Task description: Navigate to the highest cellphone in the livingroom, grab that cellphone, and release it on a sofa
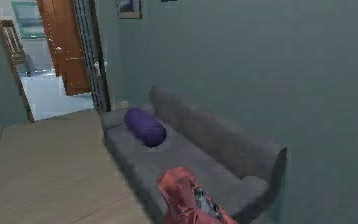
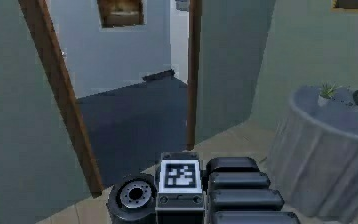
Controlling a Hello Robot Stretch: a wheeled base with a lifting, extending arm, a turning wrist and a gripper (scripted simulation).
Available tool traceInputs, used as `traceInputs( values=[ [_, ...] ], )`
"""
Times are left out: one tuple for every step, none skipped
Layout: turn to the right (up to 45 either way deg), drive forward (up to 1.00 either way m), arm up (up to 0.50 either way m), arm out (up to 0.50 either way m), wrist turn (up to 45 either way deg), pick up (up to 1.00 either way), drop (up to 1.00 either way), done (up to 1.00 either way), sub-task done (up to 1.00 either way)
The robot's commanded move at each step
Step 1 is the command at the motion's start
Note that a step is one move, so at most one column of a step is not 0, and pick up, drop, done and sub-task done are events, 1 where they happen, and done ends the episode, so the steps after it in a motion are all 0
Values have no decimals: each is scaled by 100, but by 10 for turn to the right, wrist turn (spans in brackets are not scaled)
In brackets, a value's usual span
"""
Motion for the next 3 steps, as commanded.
traceInputs(
  values=[
    [-300,0,0,0,0,0,0,0,0],
    [0,100,0,0,0,0,0,0,0],
    [-30,0,0,0,0,0,0,0,0]
  ],
)
